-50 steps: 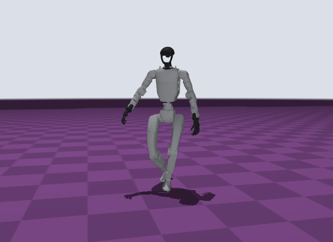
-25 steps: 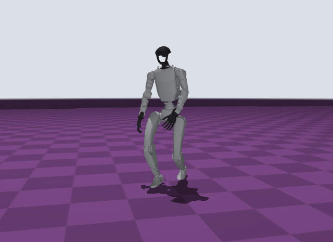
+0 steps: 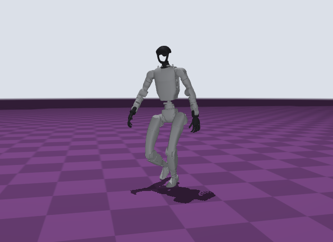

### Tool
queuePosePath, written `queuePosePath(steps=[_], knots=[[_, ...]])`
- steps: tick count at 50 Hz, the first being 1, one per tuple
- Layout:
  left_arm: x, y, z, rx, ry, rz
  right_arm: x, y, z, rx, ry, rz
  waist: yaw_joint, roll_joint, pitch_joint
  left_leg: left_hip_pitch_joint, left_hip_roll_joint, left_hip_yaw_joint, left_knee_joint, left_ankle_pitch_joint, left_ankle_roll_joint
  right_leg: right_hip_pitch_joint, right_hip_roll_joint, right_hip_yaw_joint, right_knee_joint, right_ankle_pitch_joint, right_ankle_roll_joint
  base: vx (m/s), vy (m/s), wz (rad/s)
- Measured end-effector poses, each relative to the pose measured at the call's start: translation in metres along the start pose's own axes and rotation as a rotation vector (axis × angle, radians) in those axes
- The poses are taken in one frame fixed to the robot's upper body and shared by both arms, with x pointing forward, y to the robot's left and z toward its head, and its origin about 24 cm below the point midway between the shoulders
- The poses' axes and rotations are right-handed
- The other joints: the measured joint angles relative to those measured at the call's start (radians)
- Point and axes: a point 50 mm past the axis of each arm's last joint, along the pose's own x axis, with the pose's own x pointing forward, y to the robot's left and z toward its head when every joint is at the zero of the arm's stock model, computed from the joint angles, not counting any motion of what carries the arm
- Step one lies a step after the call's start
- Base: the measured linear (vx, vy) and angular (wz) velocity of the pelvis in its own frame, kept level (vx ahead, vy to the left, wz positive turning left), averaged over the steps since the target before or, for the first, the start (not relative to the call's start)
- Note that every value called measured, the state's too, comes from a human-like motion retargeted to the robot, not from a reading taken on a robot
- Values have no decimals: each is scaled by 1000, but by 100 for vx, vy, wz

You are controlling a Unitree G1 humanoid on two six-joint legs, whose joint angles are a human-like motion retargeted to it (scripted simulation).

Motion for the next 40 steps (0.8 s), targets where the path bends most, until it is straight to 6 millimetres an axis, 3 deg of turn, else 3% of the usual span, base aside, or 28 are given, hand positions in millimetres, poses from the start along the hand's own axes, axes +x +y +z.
queuePosePath(steps=[2, 5, 9, 12, 15, 18, 20, 23, 26, 28, 30, 32, 35, 38, 40], knots=[[-2, 2, -8, -31, 10, 17, 0, -2, 7, -3, -38, -23, 32, 45, 4, -77, 91, -14, 119, -6, -36, 56, 108, -17, -131, -69, -28, -48, -8, -77], [-2, 9, 0, -73, -33, 52, 2, -11, 18, -22, -81, -83, 74, 145, 28, -157, 285, -38, 370, -51, -56, 96, 282, -41, -281, -171, -106, -48, -9, -94], [2, 19, 45, -71, -174, 114, 1, -21, 9, -60, -27, -150, 64, 233, 62, -127, 450, -79, 649, -57, -26, 71, 429, -35, -353, -199, -162, -49, -12, -57], [0, 27, 95, -55, -325, 168, -3, -16, -15, -74, 75, -152, 41, 280, 70, -10, 481, -116, 747, -20, -37, 20, 478, -53, -371, -168, -179, -47, -10, -38], [-10, 34, 150, -54, -507, 228, -15, 3, -50, -53, 206, -112, 10, 308, 68, 168, 417, -132, 666, 43, -94, -41, 479, -86, -362, -108, -171, -42, -4, -9], [-30, 41, 205, -68, -709, 287, -32, 30, -82, -18, 325, -57, -29, 291, 67, 319, 310, -122, 430, -10, -108, -123, 403, -124, -279, -29, -136, -37, -2, 32], [-49, 47, 239, -63, -840, 329, -40, 43, -94, -7, 375, -27, -62, 243, 71, 380, 221, -103, 246, -104, -71, -196, 313, -119, -197, 34, -91, -34, -1, 65], [-80, 61, 282, -18, -1002, 413, -42, 55, -96, 2, 384, 15, -114, 138, 73, 431, 66, -85, -15, -238, 10, -329, 170, -52, -50, 70, -13, -32, 3, 82], [-93, 68, 297, 44, -1046, 472, -36, 63, -85, 16, 338, 48, -135, 68, 80, 451, -32, -84, -169, -308, 71, -416, 50, -11, 86, 82, 14, -36, 6, 58], [-81, 64, 286, 78, -978, 465, -29, 65, -72, 13, 286, 58, -129, 44, 90, 425, -57, -80, -166, -334, 96, -413, -3, -5, 164, 65, 10, -41, 4, 25], [-56, 57, 258, 110, -835, 423, -18, 59, -51, -3, 207, 53, -127, 31, 77, 395, -79, -90, -195, -314, 110, -390, -39, 1, 209, 57, 6, -37, 2, 18], [-24, 39, 206, 147, -615, 335, -7, 49, -25, -27, 107, 35, -115, 18, 62, 339, -86, -94, -162, -281, 104, -314, -49, -1, 213, 37, 1, -36, -3, -1], [8, 7, 102, 185, -244, 171, 4, 35, 15, -49, -62, 8, -79, 12, 47, 222, -56, -100, -13, -206, 57, -155, 9, -15, 128, 14, 2, -34, -8, -32], [5, -13, 8, 145, 30, 56, 4, 26, 53, -58, -230, -13, 1, 68, 57, 48, 83, -118, 315, -100, -28, 25, 182, -42, -82, -33, -27, -27, -9, -67], [-5, -12, -33, 92, 131, 31, 2, 9, 80, -81, -339, -59, 67, 123, 74, -67, 197, -149, 522, -24, -77, 134, 300, -58, -255, -126, -83, -16, -9, -69]])
